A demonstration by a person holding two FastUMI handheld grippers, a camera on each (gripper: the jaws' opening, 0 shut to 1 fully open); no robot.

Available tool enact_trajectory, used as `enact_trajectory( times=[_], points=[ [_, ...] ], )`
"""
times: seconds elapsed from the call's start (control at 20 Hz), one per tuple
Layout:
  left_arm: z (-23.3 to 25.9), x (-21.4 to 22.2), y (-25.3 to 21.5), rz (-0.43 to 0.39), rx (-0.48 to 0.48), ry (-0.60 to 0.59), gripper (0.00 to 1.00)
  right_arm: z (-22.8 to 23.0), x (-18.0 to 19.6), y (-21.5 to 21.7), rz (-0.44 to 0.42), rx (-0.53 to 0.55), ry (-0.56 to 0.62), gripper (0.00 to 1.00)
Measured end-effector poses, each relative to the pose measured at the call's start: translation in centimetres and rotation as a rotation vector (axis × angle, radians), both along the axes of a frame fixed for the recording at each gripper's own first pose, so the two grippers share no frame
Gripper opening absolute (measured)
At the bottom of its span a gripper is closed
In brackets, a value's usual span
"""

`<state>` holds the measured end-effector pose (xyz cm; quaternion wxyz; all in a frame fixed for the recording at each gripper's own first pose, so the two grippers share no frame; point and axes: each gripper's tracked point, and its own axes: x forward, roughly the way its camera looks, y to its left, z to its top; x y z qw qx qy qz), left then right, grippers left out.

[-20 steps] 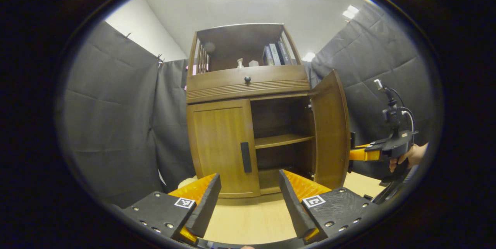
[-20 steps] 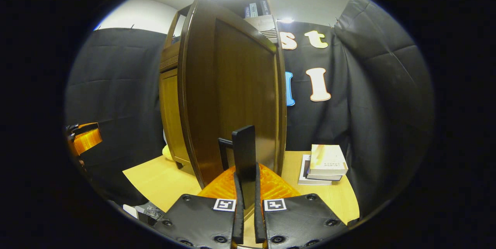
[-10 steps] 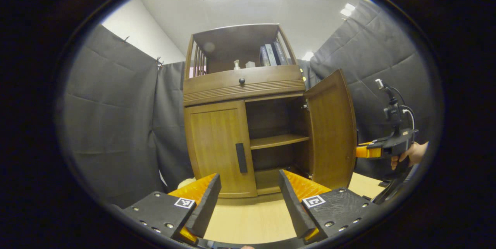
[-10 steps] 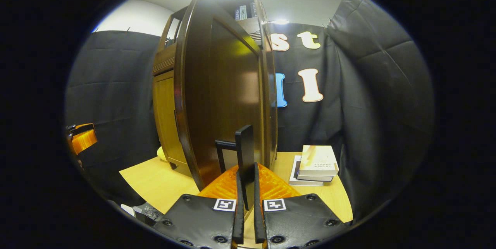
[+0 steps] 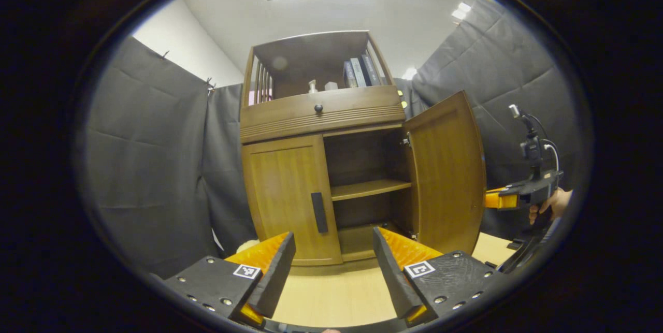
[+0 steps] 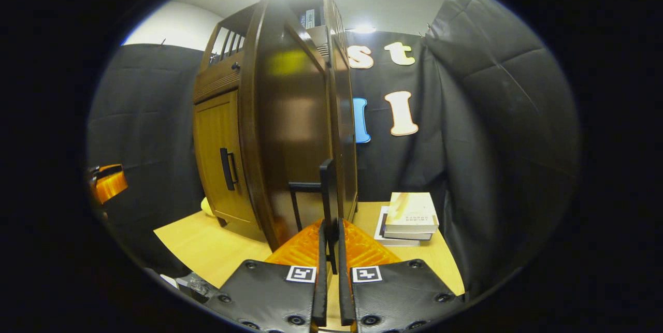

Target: Open the right door of the double-door shoe cabinet with the right hand, and open the left door with the left hand.

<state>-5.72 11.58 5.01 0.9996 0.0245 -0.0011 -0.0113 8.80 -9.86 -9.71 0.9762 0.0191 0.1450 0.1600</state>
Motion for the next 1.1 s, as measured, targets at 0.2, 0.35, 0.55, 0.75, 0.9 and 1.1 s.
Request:
enact_trajectory(
  times=[0.2,0.35,0.55,0.75,0.9,1.1],
  points=[
    [0.4,1.0,-0.4,-0.024,-0.021,0.003,0.85,1.1,-0.7,-0.7,-0.063,-0.033,-0.014,0.1],
    [0.7,1.8,-0.4,-0.03,-0.031,-0.001,0.86,2.8,-2.0,-1.5,-0.133,-0.042,-0.039,0.46],
    [1.0,2.7,-0.8,-0.037,-0.064,-0.015,0.83,3.4,-5.6,-2.7,-0.237,-0.074,-0.088,1.0],
    [0.9,3.6,-1.0,-0.051,-0.07,-0.027,0.84,5.2,-7.4,-2.0,-0.304,-0.071,-0.128,0.92],
    [0.7,4.5,-0.9,-0.063,-0.068,-0.028,0.83,5.6,-8.5,-1.3,-0.338,-0.08,-0.138,0.96],
    [0.3,4.7,-1.1,-0.073,-0.081,-0.012,0.87,5.8,-9.1,-0.1,-0.371,-0.099,-0.143,0.92]
  ],
)
